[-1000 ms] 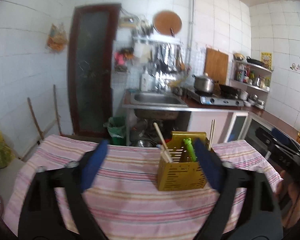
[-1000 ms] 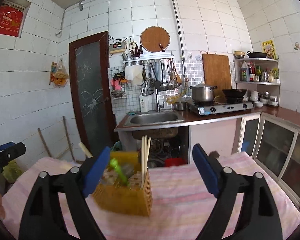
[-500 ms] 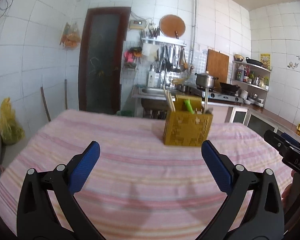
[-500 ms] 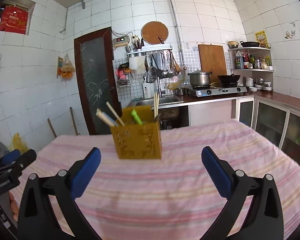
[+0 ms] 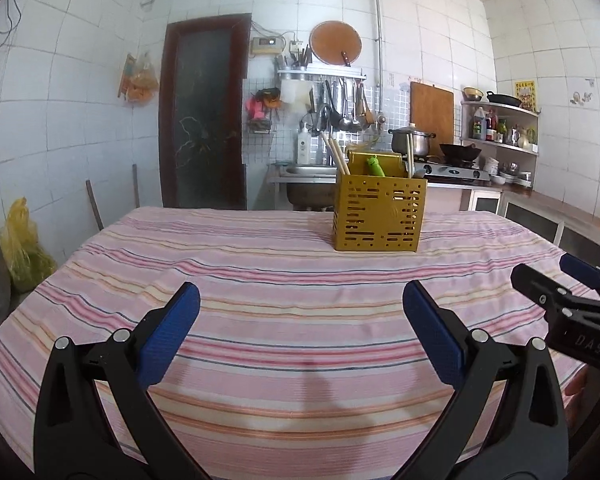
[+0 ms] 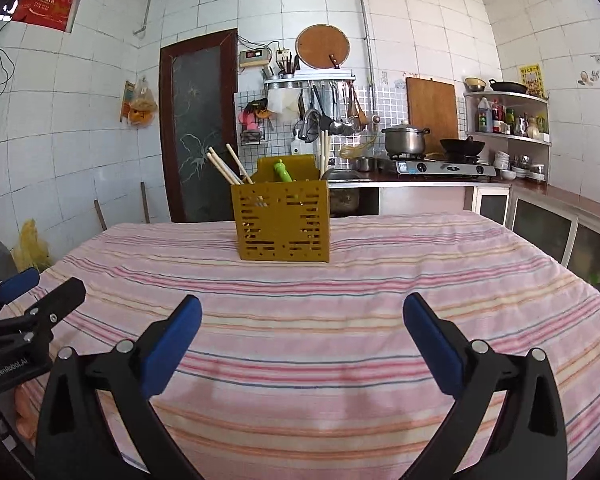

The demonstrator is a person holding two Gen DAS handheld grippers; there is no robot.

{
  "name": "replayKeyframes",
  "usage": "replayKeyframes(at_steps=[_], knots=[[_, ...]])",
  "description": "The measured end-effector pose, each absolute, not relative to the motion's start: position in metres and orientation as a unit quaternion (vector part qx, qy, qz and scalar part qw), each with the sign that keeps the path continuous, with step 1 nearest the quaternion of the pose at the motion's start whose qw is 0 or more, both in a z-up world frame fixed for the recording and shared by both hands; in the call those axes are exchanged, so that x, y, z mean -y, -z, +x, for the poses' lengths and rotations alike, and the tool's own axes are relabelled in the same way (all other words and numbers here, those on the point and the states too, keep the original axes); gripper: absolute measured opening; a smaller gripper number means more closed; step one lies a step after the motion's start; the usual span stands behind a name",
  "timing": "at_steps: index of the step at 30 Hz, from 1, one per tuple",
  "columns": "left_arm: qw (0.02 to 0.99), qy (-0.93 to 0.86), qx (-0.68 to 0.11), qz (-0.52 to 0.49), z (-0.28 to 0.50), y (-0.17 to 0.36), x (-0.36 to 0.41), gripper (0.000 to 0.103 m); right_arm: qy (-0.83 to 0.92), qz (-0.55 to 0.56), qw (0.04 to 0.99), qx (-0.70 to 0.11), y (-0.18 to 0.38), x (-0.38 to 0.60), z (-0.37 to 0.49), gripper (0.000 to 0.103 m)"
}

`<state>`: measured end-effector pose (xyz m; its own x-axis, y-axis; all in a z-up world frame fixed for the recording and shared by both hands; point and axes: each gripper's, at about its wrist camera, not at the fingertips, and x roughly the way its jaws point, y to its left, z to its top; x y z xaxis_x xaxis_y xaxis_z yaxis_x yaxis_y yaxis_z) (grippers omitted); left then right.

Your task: Organize utensils

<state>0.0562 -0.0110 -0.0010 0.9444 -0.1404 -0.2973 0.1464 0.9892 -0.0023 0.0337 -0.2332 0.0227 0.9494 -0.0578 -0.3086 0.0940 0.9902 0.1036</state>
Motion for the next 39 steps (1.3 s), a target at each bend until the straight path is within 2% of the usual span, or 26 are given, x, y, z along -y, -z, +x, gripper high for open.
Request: replayKeyframes(at_steps=[39], knots=[[0.992,0.052,-0.112,0.018,0.04,-0.001,0.012,0.098,0.058,0.051,0.989,-0.128,-0.024,0.233,0.017,0.099]])
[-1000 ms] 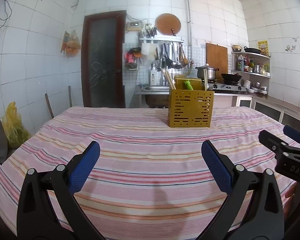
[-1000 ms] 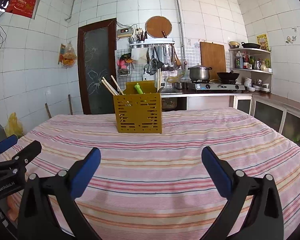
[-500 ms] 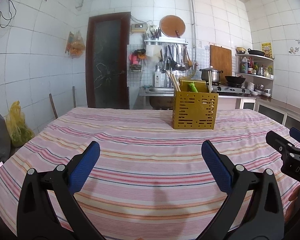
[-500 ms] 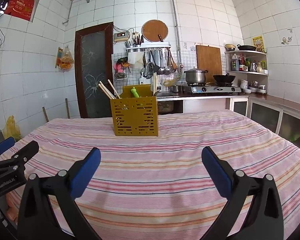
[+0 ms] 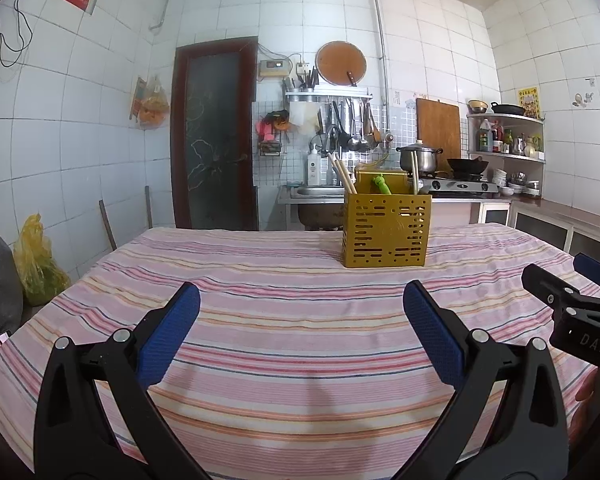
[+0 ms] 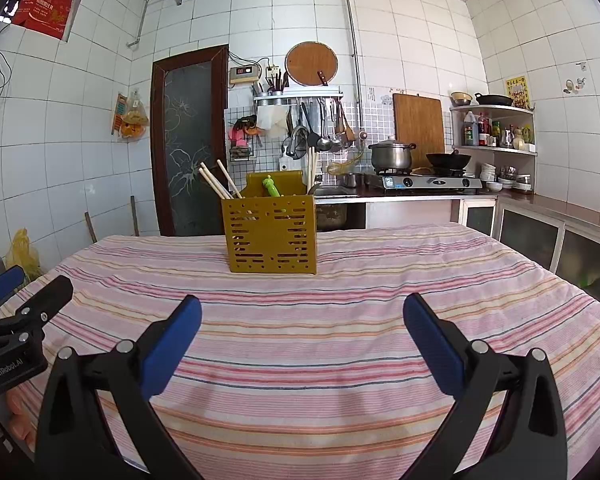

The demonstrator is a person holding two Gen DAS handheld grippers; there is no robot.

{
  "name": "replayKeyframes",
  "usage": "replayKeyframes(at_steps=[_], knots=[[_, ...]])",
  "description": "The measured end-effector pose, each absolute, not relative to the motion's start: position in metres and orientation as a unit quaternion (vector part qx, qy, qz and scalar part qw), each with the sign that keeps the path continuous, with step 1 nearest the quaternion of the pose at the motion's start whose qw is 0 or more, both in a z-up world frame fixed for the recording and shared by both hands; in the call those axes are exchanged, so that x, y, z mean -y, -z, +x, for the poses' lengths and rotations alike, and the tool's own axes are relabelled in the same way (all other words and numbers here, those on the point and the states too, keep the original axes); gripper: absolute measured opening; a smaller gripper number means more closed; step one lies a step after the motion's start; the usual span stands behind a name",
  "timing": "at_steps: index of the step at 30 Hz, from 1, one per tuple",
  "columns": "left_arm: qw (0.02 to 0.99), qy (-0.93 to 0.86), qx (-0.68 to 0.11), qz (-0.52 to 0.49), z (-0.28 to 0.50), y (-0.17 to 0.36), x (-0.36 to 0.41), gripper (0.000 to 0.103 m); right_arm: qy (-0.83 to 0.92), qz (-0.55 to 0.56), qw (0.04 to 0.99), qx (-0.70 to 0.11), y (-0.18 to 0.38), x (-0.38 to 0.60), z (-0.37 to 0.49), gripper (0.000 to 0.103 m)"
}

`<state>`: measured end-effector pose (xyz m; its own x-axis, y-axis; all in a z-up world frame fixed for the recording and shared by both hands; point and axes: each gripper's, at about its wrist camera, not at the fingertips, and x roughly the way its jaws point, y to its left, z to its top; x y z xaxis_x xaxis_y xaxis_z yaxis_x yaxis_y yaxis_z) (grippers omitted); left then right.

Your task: Organize utensils

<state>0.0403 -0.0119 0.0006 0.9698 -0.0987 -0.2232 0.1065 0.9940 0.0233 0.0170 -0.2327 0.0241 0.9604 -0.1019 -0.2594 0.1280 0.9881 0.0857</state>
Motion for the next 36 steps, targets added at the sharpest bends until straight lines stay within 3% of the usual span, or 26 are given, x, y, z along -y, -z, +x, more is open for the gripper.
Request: replayKeyframes(at_steps=[36], knots=[[0.993,0.055,-0.099,0.02,0.0328,-0.0039,0.0118,0.098,0.061,0.054,0.989,-0.122,-0.0301,0.2344,0.0141,0.099]])
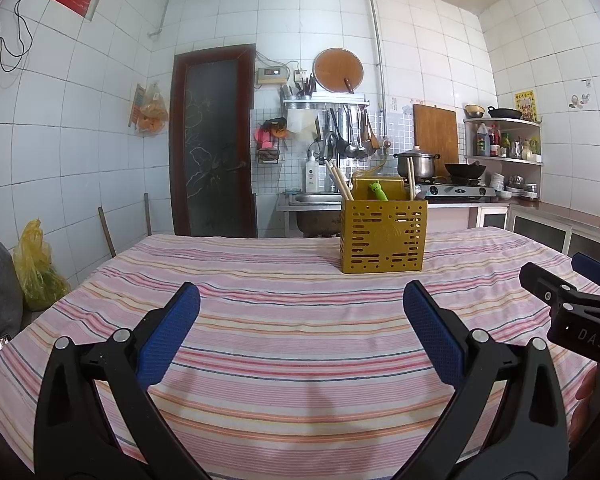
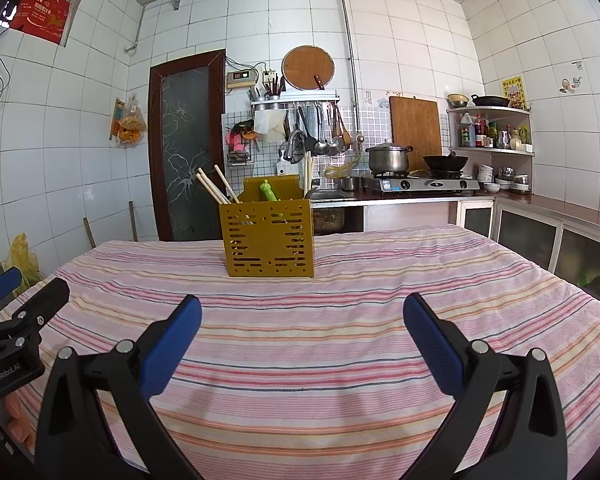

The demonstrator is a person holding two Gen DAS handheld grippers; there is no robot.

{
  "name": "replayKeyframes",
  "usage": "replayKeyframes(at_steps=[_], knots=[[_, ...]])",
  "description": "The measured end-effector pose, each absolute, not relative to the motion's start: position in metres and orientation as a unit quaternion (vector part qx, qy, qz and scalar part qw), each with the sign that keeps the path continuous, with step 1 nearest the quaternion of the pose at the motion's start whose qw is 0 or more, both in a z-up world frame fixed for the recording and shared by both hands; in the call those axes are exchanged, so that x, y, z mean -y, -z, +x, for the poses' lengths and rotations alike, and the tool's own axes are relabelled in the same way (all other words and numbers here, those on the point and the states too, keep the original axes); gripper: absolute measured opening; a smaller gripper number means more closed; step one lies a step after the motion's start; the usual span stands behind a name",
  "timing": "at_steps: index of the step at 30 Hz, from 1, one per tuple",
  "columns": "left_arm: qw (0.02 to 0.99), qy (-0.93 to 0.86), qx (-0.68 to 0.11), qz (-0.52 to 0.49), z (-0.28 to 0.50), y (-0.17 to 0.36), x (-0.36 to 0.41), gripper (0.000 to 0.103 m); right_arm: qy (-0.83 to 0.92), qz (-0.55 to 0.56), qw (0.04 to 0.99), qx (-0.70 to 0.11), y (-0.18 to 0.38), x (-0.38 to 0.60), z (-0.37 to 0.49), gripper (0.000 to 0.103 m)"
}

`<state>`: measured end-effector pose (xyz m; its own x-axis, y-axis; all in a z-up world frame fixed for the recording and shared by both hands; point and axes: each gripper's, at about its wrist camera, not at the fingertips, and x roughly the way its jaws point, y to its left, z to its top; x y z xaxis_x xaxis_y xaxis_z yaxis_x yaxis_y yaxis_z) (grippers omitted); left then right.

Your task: Organize utensils

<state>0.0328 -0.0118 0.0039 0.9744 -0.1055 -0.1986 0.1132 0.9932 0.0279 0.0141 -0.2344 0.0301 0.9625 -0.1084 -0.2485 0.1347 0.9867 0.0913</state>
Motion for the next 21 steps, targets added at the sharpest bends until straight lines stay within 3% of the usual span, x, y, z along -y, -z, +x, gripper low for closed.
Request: replayKeyframes(at_steps=[21], knots=[[0.993,0.056,-0.098,0.02,0.0332,-0.0043,0.0126,0.098,0.062,0.053,0.99,-0.118,-0.033,0.2354,0.015,0.099]])
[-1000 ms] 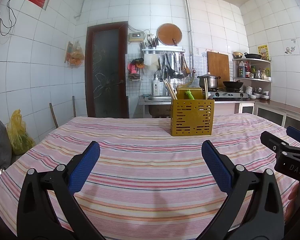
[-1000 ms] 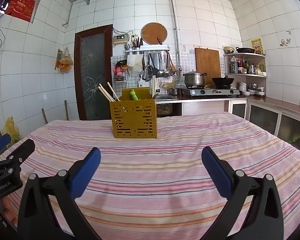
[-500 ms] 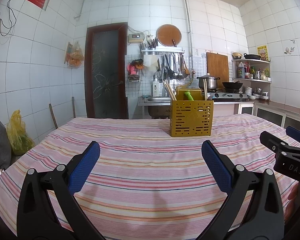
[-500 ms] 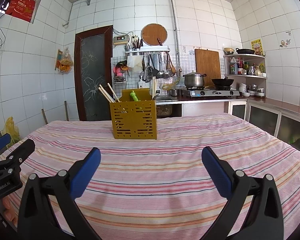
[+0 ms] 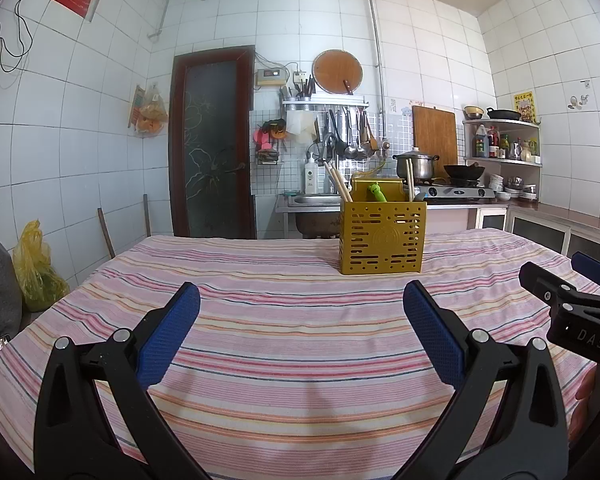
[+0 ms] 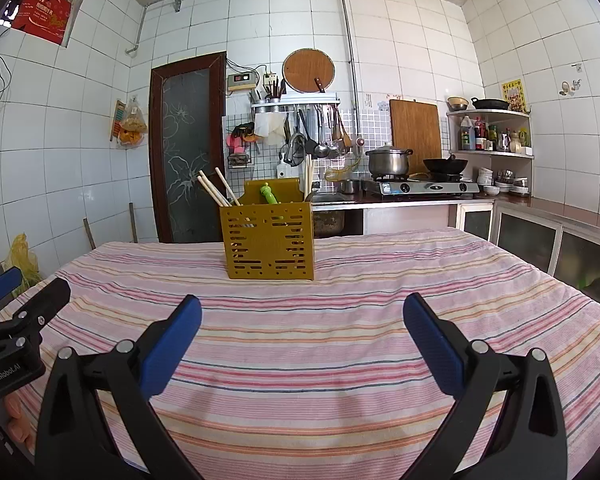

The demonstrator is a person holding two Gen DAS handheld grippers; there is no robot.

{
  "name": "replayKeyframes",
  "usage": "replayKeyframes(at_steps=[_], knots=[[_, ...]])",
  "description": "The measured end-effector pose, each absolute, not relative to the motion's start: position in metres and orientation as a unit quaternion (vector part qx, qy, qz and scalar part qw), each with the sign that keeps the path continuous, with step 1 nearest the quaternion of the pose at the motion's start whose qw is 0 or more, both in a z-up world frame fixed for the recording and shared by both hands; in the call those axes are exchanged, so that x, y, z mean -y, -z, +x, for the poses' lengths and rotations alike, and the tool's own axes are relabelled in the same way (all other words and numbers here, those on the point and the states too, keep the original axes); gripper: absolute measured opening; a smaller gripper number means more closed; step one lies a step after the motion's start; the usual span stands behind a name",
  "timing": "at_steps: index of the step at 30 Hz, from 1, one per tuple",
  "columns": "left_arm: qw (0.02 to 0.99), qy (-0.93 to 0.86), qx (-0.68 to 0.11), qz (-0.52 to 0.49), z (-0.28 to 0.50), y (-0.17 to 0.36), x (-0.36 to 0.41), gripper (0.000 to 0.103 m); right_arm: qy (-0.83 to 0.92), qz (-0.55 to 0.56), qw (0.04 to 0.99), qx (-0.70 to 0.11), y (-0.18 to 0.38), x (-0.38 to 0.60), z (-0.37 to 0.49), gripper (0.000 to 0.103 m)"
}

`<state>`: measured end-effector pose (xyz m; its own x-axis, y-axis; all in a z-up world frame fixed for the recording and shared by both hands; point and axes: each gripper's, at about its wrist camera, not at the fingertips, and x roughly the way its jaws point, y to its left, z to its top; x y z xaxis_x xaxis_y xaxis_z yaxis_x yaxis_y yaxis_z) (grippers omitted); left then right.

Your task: Organize utensils

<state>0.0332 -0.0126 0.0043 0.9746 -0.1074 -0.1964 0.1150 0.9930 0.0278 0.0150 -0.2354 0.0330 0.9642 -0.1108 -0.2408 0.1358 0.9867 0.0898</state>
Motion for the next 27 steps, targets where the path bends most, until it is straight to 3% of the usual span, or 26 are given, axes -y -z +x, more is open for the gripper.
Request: replayKeyframes(at_steps=[27], knots=[[0.994,0.056,-0.097,0.019,0.0327,-0.0042,0.014,0.098,0.064,0.053,0.99,-0.115,-0.0345,0.2363,0.015,0.099]])
